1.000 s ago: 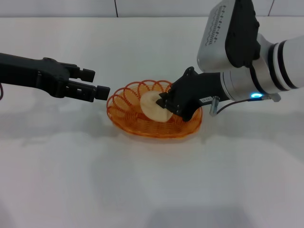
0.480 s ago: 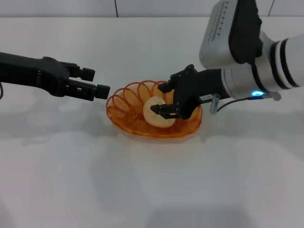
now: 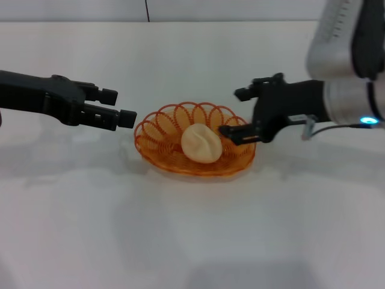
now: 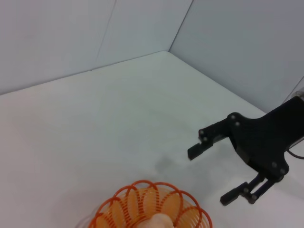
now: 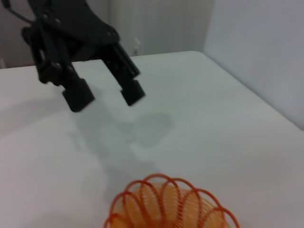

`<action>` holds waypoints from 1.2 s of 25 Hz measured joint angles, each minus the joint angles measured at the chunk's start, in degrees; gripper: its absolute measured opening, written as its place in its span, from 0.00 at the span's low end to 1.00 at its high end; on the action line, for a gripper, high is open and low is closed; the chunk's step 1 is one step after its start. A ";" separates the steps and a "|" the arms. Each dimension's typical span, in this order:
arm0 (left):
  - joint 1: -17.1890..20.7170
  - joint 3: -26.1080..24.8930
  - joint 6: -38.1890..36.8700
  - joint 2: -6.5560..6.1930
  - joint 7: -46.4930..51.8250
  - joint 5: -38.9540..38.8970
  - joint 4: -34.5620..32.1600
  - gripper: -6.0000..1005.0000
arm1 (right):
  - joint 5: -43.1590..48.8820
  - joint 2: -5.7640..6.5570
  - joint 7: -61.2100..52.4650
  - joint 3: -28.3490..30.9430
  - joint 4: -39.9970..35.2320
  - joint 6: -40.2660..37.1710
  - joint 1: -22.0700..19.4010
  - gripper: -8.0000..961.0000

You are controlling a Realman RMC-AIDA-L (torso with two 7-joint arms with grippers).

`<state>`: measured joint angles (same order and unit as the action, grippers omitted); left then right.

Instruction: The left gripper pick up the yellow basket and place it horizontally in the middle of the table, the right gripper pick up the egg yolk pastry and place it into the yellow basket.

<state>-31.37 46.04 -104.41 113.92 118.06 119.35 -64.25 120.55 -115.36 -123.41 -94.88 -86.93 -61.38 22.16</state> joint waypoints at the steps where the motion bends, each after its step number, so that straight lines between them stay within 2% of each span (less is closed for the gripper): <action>1: 0.12 0.00 0.00 0.00 -0.20 0.00 0.00 0.87 | -0.08 -0.01 0.30 0.36 -0.44 0.00 -0.91 0.71; 5: 0.95 0.01 -0.03 -0.03 -1.33 0.00 0.00 0.87 | -2.29 0.07 1.74 2.52 -1.20 -0.82 -4.08 0.79; 9: 1.26 0.01 -0.14 0.04 -2.75 0.00 0.00 0.87 | -7.30 0.17 5.64 6.84 -0.76 -4.82 -6.76 0.88; 14: 1.90 0.01 -0.12 0.21 -4.52 -0.02 0.00 0.87 | -13.12 0.21 11.24 10.35 0.47 -9.15 -8.93 0.91; 26: 0.96 0.83 -0.52 0.71 -6.64 -0.34 0.02 0.87 | -13.54 0.31 13.34 10.72 1.17 -10.68 -8.61 0.91; 30: 0.49 3.10 -0.58 1.04 -6.74 -0.37 0.08 0.87 | -13.54 0.31 13.35 10.87 1.21 -10.69 -8.53 0.91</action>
<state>-30.87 49.14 -104.99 114.96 111.32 118.97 -64.17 107.01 -115.04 -110.06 -84.02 -85.72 -72.07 13.63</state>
